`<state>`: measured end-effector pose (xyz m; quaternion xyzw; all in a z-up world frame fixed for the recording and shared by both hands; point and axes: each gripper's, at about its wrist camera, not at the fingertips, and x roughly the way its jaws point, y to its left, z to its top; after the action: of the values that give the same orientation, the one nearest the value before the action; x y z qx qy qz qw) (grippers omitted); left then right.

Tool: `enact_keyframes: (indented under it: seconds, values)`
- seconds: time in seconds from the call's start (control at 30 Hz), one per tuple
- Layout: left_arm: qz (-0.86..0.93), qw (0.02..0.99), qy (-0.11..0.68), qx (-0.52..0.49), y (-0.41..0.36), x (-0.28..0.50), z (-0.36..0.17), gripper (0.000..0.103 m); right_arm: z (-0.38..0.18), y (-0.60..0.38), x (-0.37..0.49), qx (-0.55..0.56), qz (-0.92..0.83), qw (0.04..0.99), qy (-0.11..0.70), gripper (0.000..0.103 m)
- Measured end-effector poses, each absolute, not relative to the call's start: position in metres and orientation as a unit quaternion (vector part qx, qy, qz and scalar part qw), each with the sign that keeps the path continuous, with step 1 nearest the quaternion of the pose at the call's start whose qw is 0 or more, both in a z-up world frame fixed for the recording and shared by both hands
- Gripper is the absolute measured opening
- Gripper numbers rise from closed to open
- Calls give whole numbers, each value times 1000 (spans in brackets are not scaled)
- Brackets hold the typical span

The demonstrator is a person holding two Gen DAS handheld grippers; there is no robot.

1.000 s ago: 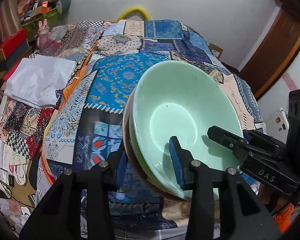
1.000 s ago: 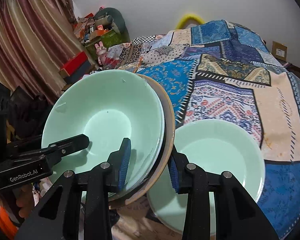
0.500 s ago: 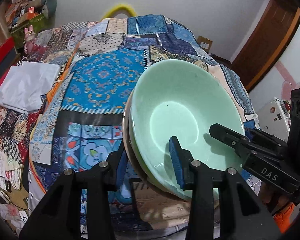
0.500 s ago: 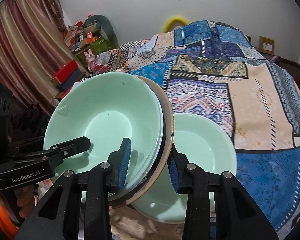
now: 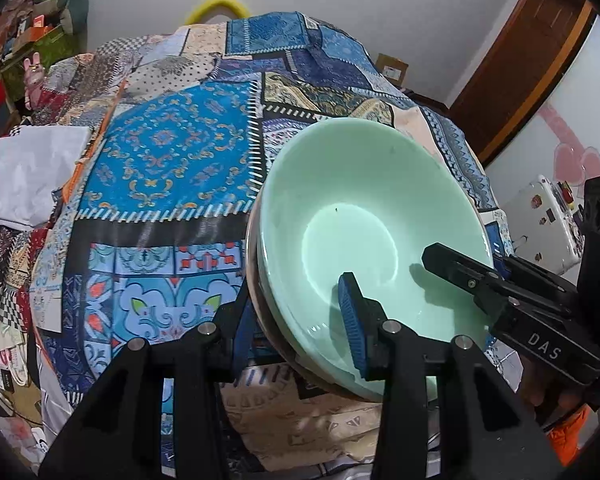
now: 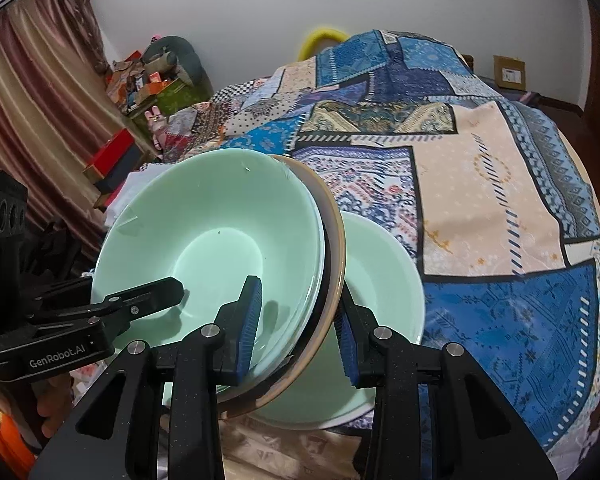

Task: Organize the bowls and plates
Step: 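Lift the nested bowls and carry them toward the plate stack, then lower the bowl stack onto the plates and open the left gripper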

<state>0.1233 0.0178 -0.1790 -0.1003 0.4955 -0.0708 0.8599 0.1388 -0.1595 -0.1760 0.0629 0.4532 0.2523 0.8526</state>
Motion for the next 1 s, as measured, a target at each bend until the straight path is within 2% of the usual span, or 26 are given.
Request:
enact_keyframes:
  seconds: [1.0]
  values:
    - [-88,843,523,-87,-2,149,-213,40,-211,-182,147,91,229,833,495,32]
